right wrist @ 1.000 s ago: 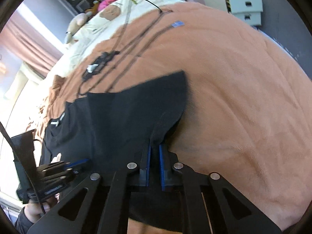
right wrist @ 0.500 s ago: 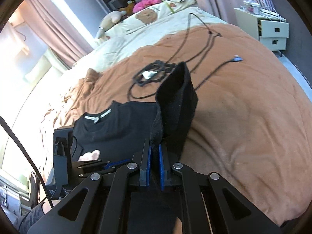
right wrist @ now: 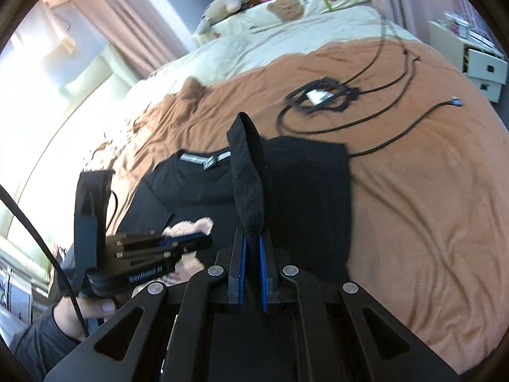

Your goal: Fold small clothes

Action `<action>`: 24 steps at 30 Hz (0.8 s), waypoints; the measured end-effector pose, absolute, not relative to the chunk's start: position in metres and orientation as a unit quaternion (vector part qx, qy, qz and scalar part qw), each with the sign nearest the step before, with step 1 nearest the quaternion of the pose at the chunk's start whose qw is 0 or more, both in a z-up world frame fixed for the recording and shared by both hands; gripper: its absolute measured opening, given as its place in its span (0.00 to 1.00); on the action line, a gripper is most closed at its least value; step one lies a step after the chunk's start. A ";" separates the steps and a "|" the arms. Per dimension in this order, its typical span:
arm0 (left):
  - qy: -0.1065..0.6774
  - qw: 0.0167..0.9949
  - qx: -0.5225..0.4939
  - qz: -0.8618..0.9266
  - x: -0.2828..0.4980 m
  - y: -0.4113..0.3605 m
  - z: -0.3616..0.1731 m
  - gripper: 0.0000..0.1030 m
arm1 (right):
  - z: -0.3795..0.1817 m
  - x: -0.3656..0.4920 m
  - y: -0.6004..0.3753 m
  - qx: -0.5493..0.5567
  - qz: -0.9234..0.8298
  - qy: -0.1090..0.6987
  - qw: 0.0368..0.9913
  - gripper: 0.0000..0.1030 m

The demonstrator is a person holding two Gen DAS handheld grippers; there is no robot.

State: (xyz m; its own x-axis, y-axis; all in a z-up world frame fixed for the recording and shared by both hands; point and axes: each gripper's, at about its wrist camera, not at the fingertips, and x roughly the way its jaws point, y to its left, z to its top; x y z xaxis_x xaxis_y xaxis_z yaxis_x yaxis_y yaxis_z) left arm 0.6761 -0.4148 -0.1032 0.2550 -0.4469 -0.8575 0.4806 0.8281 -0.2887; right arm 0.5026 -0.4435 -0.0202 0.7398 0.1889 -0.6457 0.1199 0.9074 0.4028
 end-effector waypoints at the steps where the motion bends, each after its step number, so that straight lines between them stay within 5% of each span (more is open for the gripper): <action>1: 0.536 0.793 0.016 -0.288 0.677 -0.411 -0.104 0.10 | -0.022 0.505 -0.440 0.207 0.021 0.369 0.906 0.05; 4: 0.537 0.797 0.017 -0.276 0.680 -0.406 -0.105 0.32 | -0.021 0.513 -0.443 0.210 0.022 0.386 0.898 0.33; 5: 0.535 0.800 0.017 -0.273 0.680 -0.404 -0.105 0.43 | -0.019 0.511 -0.448 0.215 0.017 0.381 0.899 0.56; 6: 0.531 0.803 0.016 -0.271 0.681 -0.403 -0.104 0.46 | -0.018 0.510 -0.451 0.212 0.008 0.373 0.903 0.64; 16: 0.529 0.812 0.032 -0.244 0.692 -0.409 -0.123 0.51 | -0.053 0.497 -0.501 0.240 -0.062 0.383 0.890 0.64; 21: 0.524 0.820 0.051 -0.222 0.698 -0.408 -0.136 0.51 | -0.083 0.496 -0.505 0.240 -0.079 0.407 0.878 0.41; 24: 0.523 0.821 0.051 -0.223 0.704 -0.408 -0.144 0.51 | -0.097 0.498 -0.504 0.230 -0.080 0.422 0.873 0.35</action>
State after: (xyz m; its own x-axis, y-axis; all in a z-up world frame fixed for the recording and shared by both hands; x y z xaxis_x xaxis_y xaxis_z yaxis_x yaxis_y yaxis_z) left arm 0.7043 -0.4083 -0.1443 0.3537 -0.3126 -0.8816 0.4185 0.8958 -0.1498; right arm 0.4983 -0.5044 -0.0968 0.6319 0.0549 -0.7731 0.3333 0.8813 0.3350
